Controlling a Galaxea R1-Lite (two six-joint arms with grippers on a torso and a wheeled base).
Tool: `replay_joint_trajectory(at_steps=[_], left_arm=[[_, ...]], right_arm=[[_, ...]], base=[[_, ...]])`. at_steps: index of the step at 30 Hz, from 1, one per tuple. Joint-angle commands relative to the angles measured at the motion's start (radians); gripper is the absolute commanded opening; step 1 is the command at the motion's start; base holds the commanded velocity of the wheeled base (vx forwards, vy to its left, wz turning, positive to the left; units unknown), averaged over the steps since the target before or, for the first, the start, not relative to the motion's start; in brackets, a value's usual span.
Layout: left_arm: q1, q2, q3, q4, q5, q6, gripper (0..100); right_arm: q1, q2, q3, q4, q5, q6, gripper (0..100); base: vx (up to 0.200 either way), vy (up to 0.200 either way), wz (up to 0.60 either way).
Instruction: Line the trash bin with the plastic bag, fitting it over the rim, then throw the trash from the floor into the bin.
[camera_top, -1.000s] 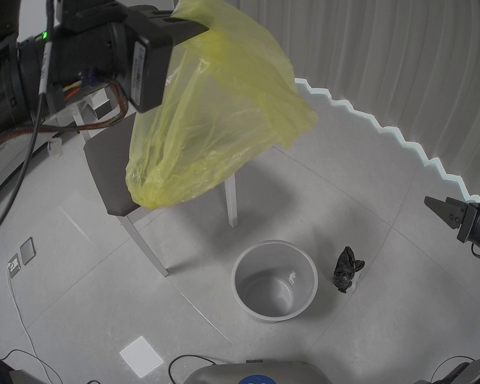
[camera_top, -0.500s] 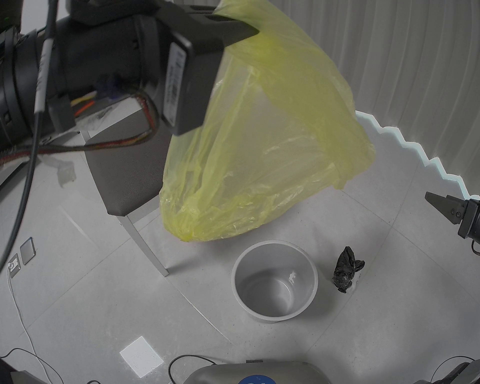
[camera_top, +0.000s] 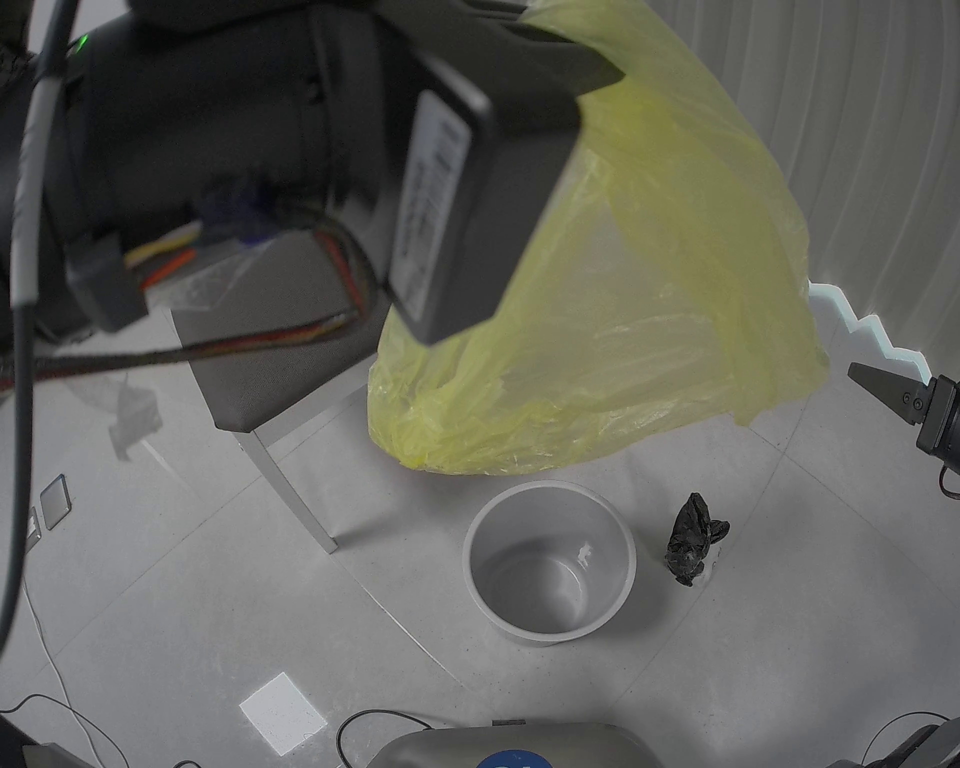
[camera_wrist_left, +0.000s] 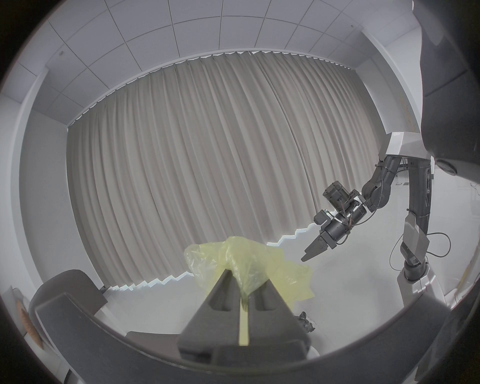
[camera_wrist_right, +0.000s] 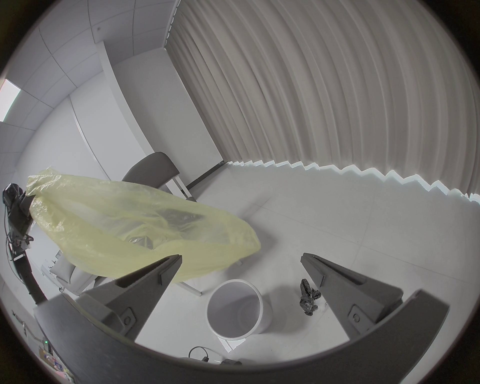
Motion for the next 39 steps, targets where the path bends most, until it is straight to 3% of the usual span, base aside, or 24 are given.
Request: replay_joint_trajectory(at_steps=[1, 10, 15, 23, 29, 35, 39], left_arm=[[-0.011, 0.006, 0.0, -0.001, -0.001, 0.0, 0], [-0.07, 0.0, -0.011, 0.001, 0.002, -0.004, 0], [-0.07, -0.003, -0.011, -0.001, 0.0, -0.004, 0], [-0.095, -0.003, -0.011, -0.021, 0.0, -0.003, 0], [-0.11, -0.008, -0.011, -0.021, 0.0, -0.004, 0], [-0.123, -0.009, -0.011, -0.021, 0.0, -0.006, 0], [-0.123, -0.009, -0.011, -0.021, 0.0, -0.006, 0]], right_arm=[[-0.02, 0.022, -0.002, -0.002, 0.01, 0.0, 100], [-0.08, 0.094, 0.001, -0.045, 0.056, 0.001, 100], [-0.114, 0.1, 0.004, -0.04, 0.131, 0.003, 100], [-0.119, 0.115, -0.002, -0.043, 0.176, 0.072, 100], [-0.143, 0.137, -0.001, -0.043, 0.231, 0.076, 100], [-0.143, 0.163, -0.001, -0.043, 0.243, 0.09, 100], [-0.143, 0.164, 0.001, -0.043, 0.317, 0.127, 100]], base=[[0.0, 0.0, 0.0], [0.0, 0.0, 0.0], [0.0, 0.0, 0.0], [0.0, 0.0, 0.0], [0.0, 0.0, 0.0], [0.0, 0.0, 0.0], [0.0, 0.0, 0.0]])
